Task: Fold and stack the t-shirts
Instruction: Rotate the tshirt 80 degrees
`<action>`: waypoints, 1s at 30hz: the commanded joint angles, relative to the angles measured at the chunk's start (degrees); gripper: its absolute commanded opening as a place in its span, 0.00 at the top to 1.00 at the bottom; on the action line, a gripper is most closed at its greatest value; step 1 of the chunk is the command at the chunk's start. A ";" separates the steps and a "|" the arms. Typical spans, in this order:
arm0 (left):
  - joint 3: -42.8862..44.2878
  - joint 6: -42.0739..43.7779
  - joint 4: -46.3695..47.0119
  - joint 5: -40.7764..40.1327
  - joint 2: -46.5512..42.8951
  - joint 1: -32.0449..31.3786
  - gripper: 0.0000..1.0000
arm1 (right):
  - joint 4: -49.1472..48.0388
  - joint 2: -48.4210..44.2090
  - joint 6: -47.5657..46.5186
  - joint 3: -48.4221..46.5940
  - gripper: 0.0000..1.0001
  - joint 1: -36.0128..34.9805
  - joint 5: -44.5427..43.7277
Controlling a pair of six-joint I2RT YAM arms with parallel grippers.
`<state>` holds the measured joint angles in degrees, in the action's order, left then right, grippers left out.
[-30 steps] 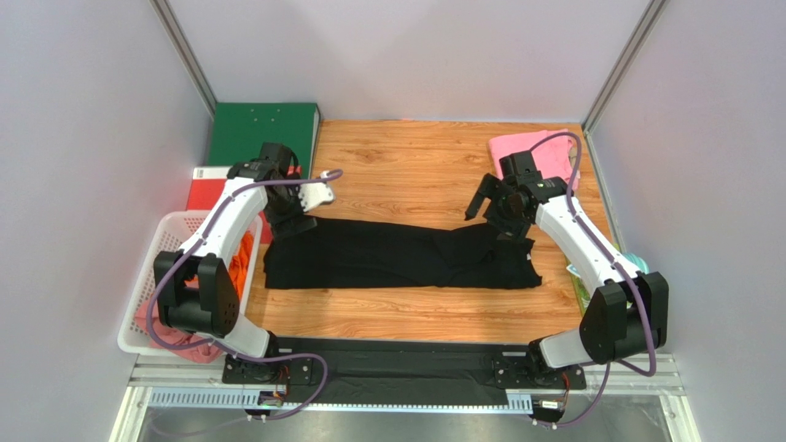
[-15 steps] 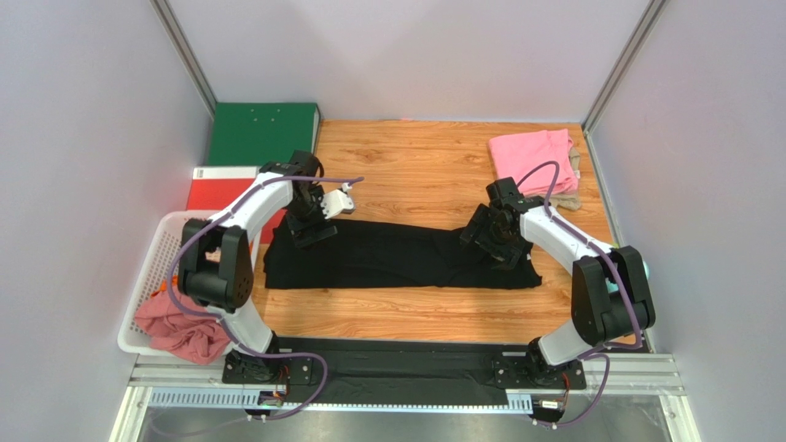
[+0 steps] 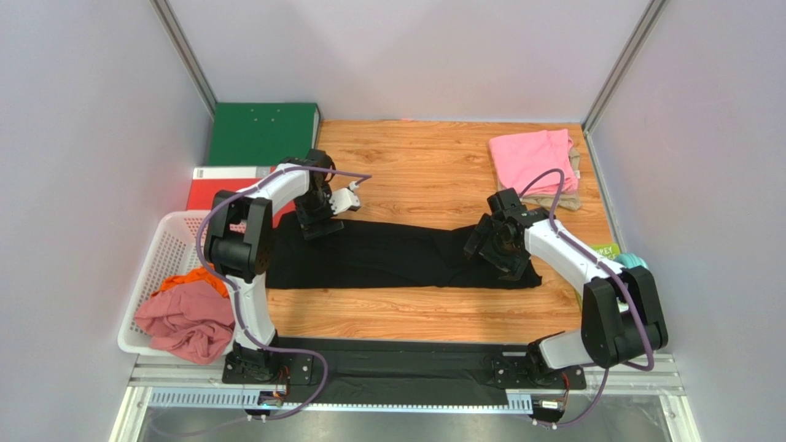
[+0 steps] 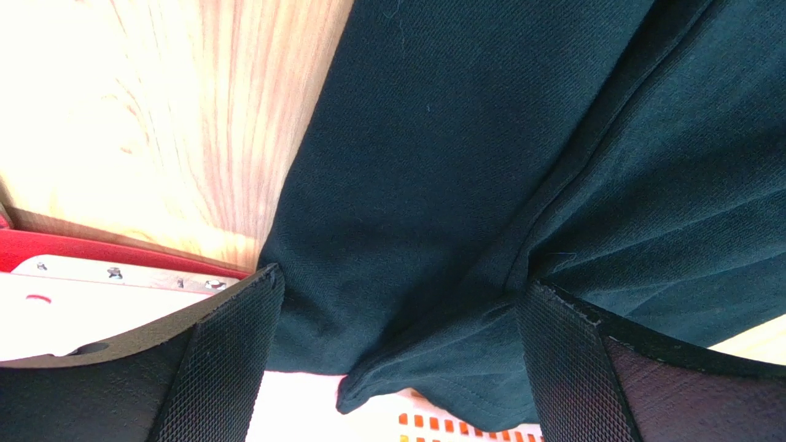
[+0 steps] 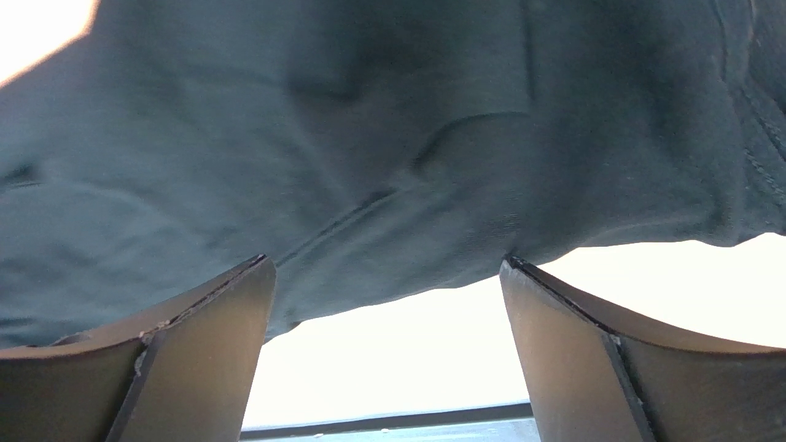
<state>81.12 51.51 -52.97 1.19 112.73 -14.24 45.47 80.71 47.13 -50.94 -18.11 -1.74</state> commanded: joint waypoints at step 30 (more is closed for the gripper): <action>-13.45 -0.70 -3.37 1.62 -14.29 -10.63 0.02 | 1.20 29.06 -8.20 -23.40 0.00 3.96 -3.71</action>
<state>65.80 52.01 -54.52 0.89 98.48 -23.18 47.20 104.84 39.90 -69.21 -12.08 -4.47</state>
